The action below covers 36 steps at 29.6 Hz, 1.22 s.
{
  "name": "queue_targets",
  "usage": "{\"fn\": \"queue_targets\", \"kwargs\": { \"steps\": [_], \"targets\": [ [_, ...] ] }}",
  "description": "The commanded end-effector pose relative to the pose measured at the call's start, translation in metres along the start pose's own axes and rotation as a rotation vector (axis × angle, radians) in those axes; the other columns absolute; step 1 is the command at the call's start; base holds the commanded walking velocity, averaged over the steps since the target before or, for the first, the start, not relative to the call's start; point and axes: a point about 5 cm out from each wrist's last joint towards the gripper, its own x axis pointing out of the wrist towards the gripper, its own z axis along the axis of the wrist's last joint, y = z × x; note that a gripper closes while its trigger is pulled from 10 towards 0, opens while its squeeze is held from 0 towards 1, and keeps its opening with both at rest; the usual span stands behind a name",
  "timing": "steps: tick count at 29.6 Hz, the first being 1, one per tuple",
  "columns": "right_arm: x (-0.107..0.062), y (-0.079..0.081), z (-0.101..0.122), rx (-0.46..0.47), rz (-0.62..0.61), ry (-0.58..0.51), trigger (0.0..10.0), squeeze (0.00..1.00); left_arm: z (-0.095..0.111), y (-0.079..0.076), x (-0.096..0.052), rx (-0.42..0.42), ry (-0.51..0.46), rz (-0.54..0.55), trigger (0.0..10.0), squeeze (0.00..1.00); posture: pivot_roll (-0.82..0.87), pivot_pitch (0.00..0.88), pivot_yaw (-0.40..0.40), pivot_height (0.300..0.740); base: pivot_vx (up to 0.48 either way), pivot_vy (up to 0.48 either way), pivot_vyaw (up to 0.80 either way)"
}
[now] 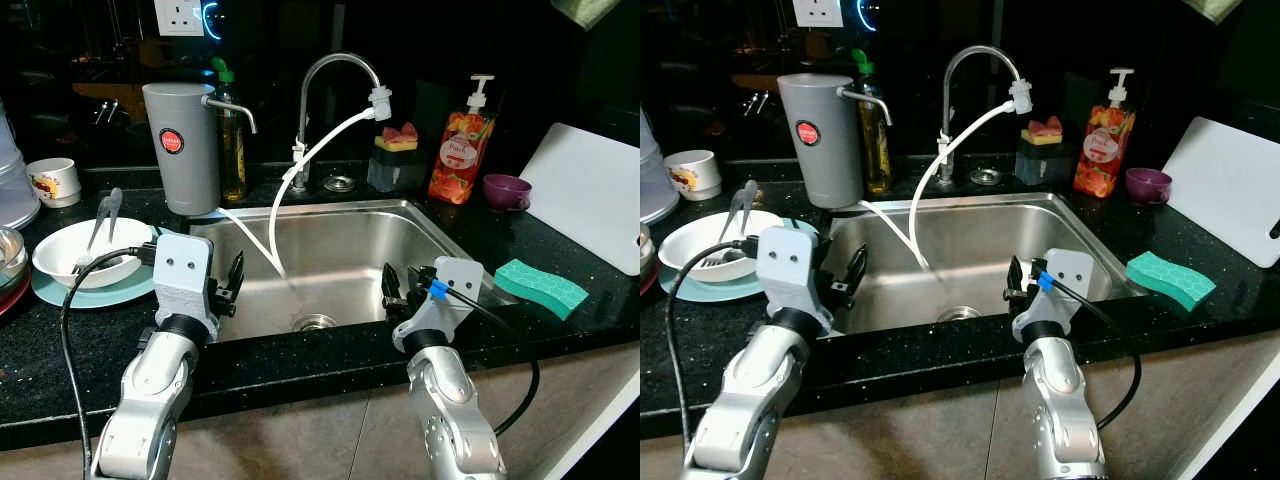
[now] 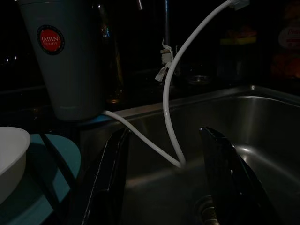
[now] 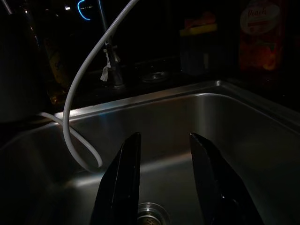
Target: Kitchen organization
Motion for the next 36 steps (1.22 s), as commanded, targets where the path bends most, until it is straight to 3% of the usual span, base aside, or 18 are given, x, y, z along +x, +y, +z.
{"fn": "queue_targets", "kwargs": {
  "steps": [1, 36],
  "targets": [
    [0.0000, -0.0001, 0.0001, 0.006, -0.001, 0.004, 10.0, 0.00, -0.0033, -0.0019, 0.0011, 0.014, 0.011, -0.008, 10.0, 0.00, 0.17, 0.060, -0.057, 0.740, 0.000, 0.000, 0.00],
    [0.0013, 0.0003, 0.0008, 0.008, -0.004, -0.002, 10.0, 0.00, -0.0020, -0.0025, 0.0034, 0.012, 0.003, -0.013, 10.0, 0.00, 0.17, 0.053, -0.054, 0.740, 0.000, 0.000, 0.00]
  ]
}}
